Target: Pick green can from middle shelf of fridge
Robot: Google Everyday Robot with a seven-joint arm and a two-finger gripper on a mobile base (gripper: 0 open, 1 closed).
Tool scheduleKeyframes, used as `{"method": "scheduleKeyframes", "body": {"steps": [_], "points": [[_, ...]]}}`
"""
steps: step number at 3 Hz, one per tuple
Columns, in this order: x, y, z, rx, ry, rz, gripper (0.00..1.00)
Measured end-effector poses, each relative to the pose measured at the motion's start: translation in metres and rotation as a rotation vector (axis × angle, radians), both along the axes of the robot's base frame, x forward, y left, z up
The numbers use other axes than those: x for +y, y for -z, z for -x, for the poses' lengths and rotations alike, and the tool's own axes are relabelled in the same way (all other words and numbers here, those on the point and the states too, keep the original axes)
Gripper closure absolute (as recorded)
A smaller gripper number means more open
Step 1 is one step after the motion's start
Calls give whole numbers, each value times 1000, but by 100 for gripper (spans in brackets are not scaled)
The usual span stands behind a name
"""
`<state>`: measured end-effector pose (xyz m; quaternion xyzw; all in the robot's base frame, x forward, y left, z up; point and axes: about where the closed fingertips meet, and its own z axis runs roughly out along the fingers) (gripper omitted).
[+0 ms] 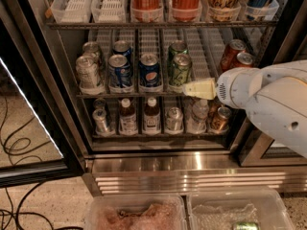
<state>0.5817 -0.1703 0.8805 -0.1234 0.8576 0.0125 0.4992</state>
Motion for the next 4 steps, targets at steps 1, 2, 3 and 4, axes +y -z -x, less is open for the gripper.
{"method": "scheduleKeyframes", "body": {"steps": [1,2,3,4], "points": [[0,0,0,0,0,0,0],[1,-4,-1,-16,18,-28,0],[13,-24,-6,-83,32,-45,0],[13,-24,-6,-83,33,-45,0]]}}
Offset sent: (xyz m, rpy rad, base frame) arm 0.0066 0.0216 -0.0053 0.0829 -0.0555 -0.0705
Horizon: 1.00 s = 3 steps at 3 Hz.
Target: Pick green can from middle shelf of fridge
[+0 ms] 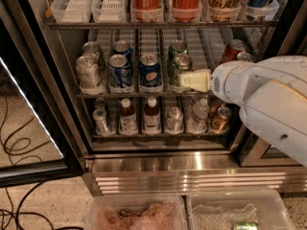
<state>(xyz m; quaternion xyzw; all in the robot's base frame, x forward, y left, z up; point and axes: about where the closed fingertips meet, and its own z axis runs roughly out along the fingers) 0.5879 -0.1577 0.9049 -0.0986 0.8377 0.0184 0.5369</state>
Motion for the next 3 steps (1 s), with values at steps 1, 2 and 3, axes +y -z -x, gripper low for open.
{"method": "scheduleKeyframes", "body": {"steps": [1,2,3], "points": [[4,-3,-8,-5,26,-10,0],[23,0,-26,-18,83,5,0],[23,-1,-26,-18,83,5,0]]}}
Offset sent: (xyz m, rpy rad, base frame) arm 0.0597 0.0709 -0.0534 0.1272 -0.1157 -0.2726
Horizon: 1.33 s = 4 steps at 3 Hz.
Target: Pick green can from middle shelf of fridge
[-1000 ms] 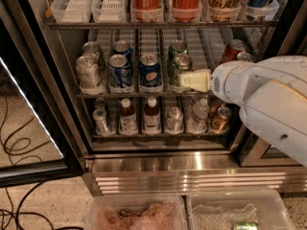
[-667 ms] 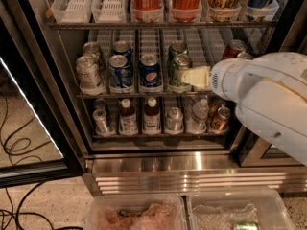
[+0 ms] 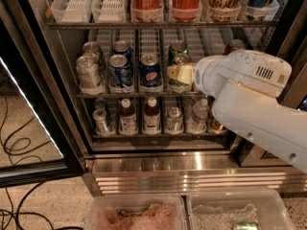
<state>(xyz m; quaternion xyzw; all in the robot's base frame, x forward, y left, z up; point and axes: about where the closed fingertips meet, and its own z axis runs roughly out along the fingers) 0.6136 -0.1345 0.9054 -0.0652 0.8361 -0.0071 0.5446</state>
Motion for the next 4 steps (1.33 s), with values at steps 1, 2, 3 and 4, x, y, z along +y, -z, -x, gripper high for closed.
{"method": "scheduleKeyframes", "body": {"steps": [1,2,3,4], "points": [[1,-1,1,-7,4,-3,0],[27,15,-1,-4,-5,12,0],[74,36,-19,-23,-38,106,0],[62,28,-25,-72,-7,231,0]]}}
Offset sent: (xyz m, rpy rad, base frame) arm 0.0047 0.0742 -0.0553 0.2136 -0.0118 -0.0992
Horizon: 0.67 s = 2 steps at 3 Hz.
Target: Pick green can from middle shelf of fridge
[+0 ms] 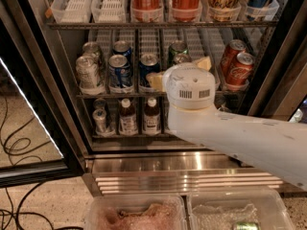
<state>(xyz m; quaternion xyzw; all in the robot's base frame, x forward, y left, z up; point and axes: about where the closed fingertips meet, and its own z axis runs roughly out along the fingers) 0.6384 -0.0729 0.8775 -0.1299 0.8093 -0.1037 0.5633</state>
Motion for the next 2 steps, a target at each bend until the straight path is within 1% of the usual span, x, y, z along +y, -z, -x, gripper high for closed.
{"method": "scheduleKeyframes", "body": {"steps": [1,2], "points": [[2,-1,0,0,-14,30,0],[4,16,-16,51,27,55,0]]}}
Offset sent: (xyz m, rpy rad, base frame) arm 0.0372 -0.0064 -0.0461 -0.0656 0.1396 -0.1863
